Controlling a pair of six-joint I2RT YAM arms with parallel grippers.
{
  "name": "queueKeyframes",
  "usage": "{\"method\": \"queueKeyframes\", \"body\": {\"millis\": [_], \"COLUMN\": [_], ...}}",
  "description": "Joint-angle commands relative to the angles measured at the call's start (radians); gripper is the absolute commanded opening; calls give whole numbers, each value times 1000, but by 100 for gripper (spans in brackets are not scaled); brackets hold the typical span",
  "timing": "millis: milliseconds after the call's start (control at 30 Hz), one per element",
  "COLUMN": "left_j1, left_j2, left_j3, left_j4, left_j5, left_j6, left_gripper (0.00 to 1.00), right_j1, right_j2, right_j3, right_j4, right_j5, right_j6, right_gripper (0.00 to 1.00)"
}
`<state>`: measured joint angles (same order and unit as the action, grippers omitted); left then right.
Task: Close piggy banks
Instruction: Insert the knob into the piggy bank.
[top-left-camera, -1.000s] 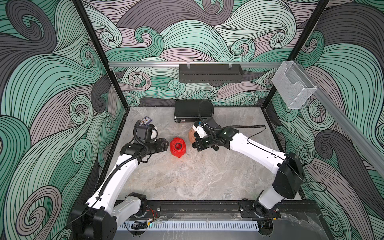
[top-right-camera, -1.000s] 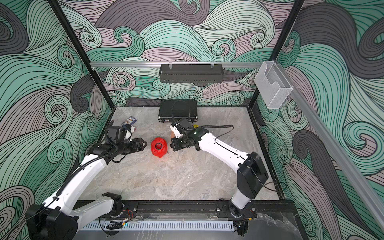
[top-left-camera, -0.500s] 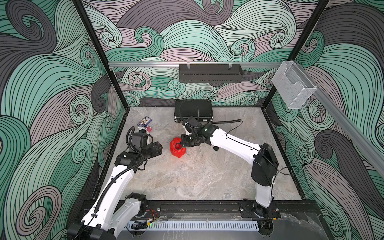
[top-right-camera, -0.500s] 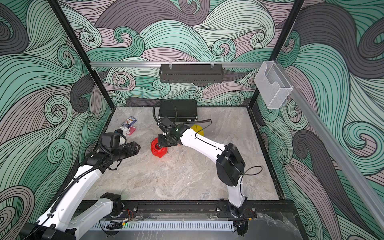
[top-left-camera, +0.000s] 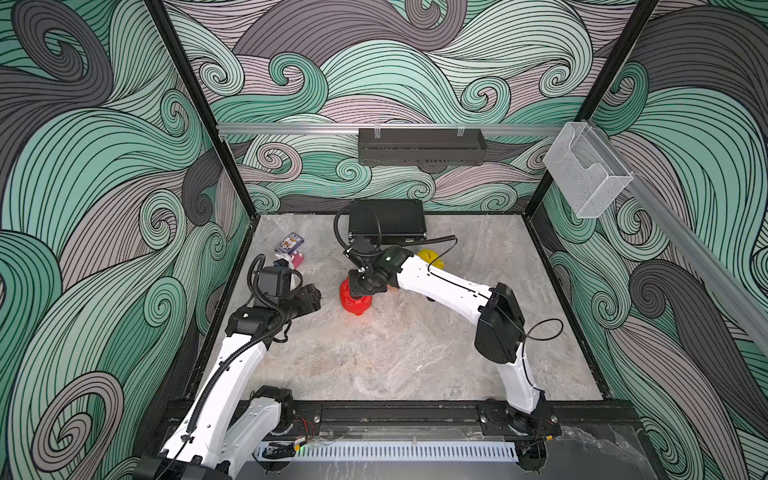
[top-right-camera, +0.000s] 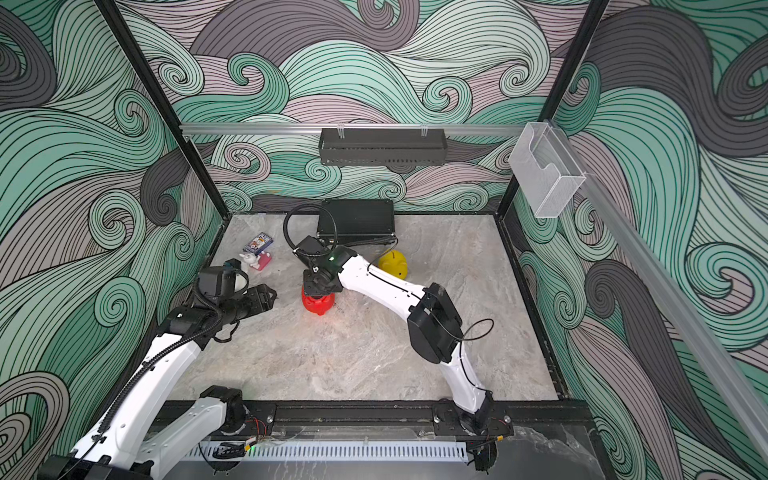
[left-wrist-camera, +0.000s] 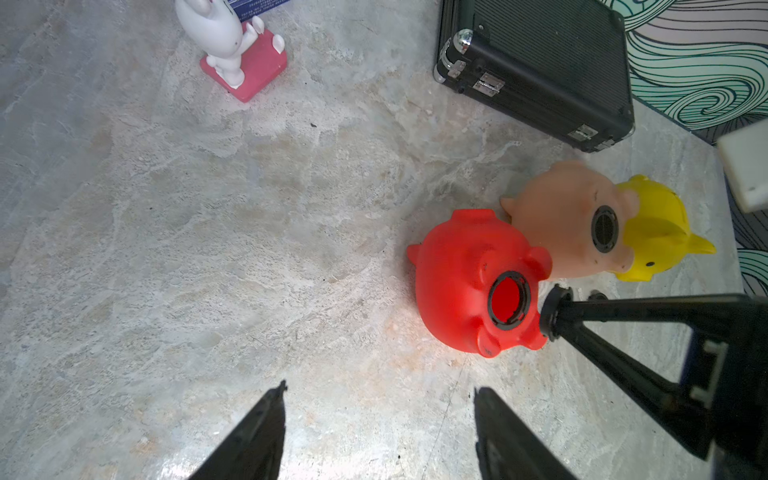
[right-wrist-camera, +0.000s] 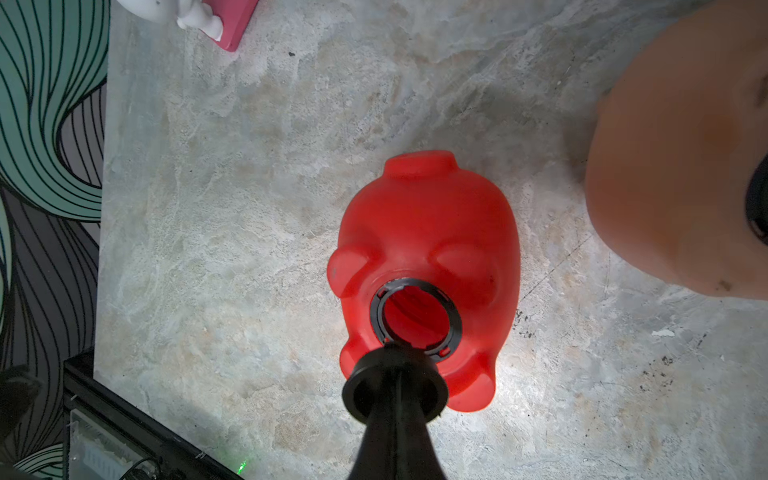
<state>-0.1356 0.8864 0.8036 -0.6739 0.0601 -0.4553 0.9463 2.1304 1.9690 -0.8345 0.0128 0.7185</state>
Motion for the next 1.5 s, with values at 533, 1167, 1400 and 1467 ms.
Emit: {"method": "queueKeyframes", "body": {"millis": [533,1167,1400,1467], "left_j1": [15,16,16,17], "left_j2": [-12,-6,-4,-5], "left_j3": [13,12,11,11], "left_j4": [-22,-26,-27,-26], "left_j5": [1,7,9,9], "left_j6": [10,10,9,9], "left_gripper": [71,71,71,71], "right_j1": [15,19,20,20], "right_j2": [102,143,159,167], "right_j3": [94,134,142,148], "right_j4": [-70,-118,-130,-132], "right_j5": [50,84,99,98], "right_j6": [27,12,10,13], "right_gripper": [0,0,0,0]}}
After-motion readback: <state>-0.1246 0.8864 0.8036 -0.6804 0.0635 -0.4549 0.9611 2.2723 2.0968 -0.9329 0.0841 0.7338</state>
